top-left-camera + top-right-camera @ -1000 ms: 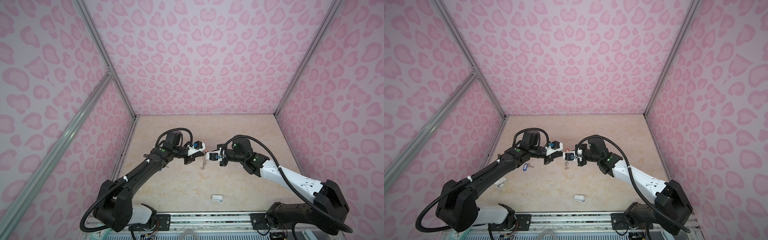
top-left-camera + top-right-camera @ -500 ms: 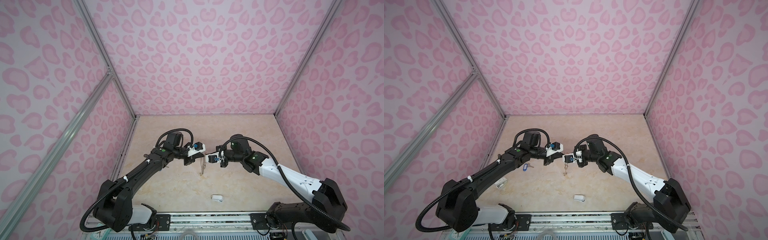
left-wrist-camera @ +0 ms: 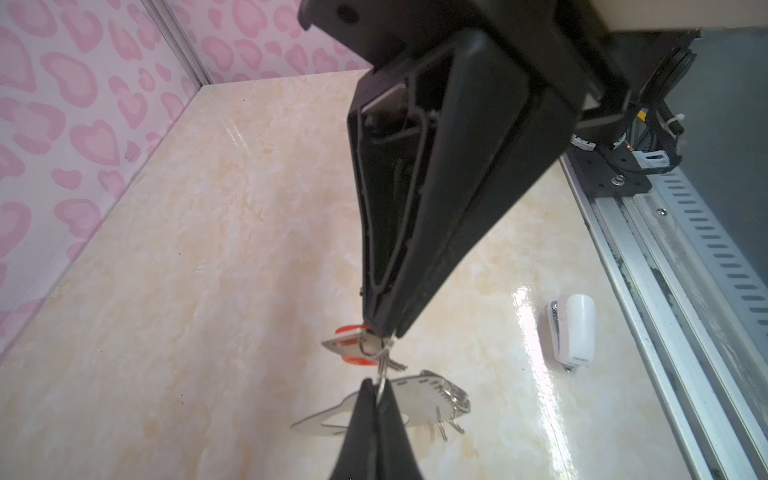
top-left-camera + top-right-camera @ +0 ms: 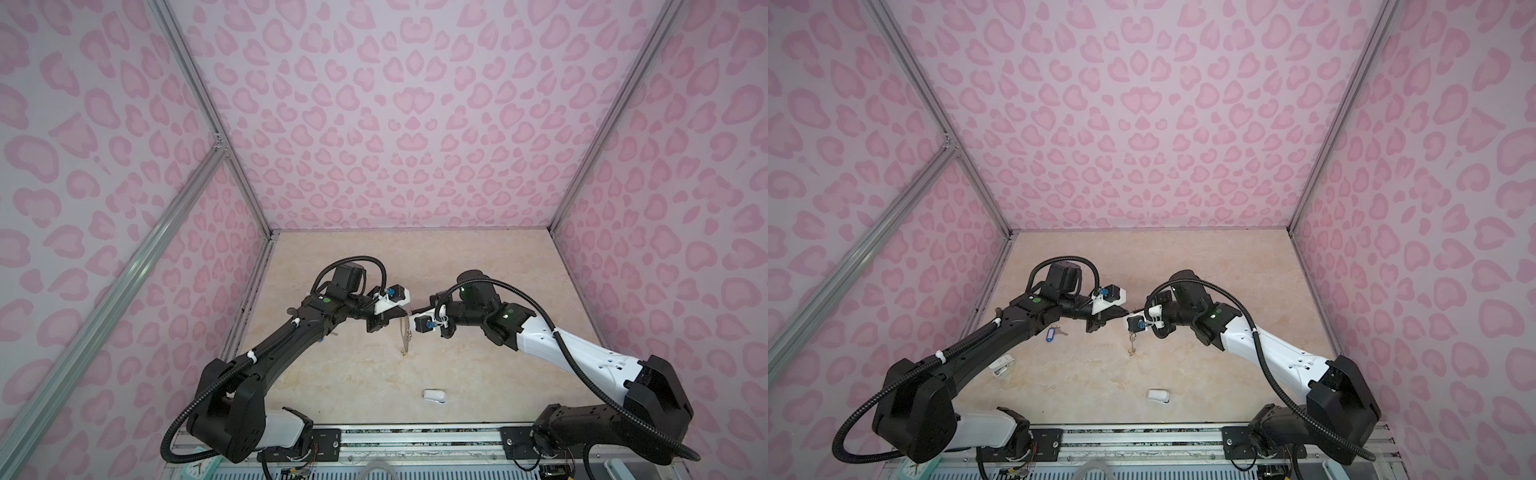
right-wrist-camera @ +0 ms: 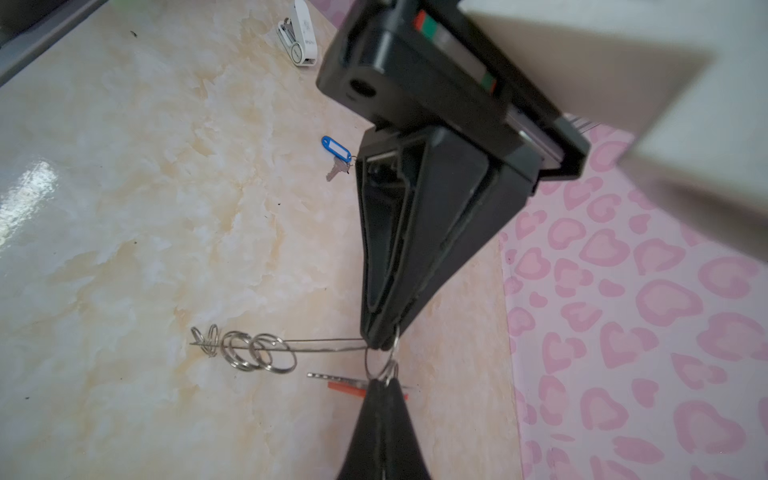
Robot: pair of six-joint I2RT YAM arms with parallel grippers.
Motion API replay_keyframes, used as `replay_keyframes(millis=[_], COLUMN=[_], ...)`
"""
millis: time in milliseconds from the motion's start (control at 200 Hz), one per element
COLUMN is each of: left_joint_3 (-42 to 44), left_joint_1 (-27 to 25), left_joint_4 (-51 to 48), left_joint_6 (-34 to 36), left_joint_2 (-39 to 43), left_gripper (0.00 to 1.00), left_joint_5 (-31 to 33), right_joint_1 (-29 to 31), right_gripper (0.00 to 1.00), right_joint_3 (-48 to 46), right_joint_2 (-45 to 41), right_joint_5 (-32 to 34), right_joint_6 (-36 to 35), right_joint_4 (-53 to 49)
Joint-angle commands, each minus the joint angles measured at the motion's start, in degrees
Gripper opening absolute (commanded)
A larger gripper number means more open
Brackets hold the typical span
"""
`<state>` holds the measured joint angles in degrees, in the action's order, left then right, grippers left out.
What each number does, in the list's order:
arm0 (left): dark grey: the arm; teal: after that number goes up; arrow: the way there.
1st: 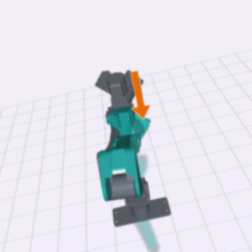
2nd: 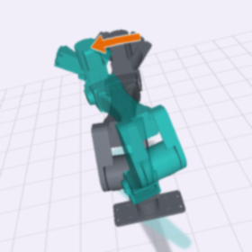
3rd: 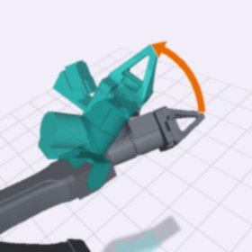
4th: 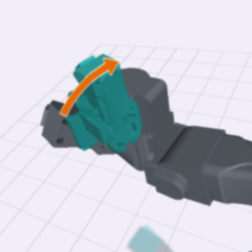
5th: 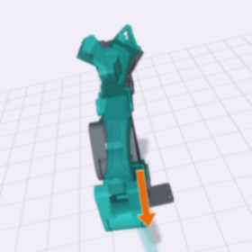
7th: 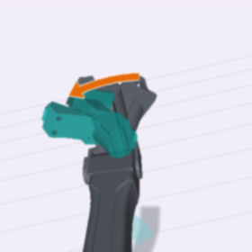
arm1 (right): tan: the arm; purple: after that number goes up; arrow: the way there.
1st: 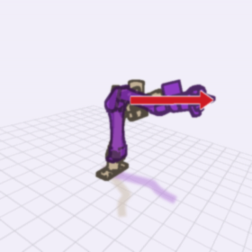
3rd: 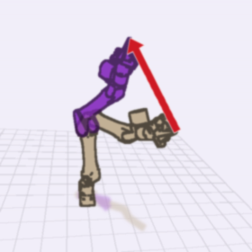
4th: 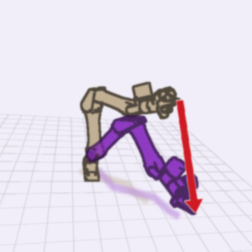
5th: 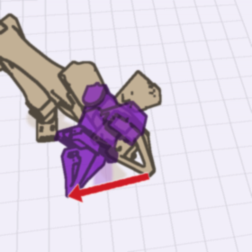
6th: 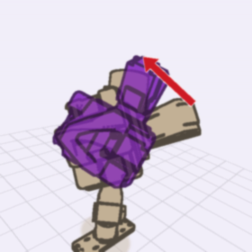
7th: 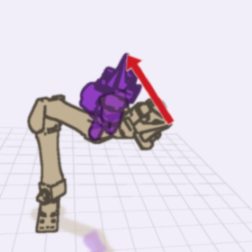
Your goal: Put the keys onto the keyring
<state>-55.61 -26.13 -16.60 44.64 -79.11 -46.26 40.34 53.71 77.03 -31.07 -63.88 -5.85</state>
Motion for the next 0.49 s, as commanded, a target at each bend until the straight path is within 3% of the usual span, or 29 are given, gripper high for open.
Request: replay_keyframes(millis=[0,490], left_joint_3=[-1.34,-2.38], left_joint_1=[0.29,0.37], left_joint_4=[3.33,1.66], left_joint_6=[-0.04,-0.52], left_joint_2=[-0.26,-1.54], left_gripper=[0.03,0.03], left_joint_5=[-1.02,-0.93], right_joint_1=[0.09,1.18], right_gripper=[0.00,0.00], right_joint_3=[-0.71,-0.03], right_joint_2=[0.19,-0.40], right_joint_5=[0.75,-0.45], right_joint_6=[-0.66,-2.91], right_joint_4=[-4.71,-6.81])
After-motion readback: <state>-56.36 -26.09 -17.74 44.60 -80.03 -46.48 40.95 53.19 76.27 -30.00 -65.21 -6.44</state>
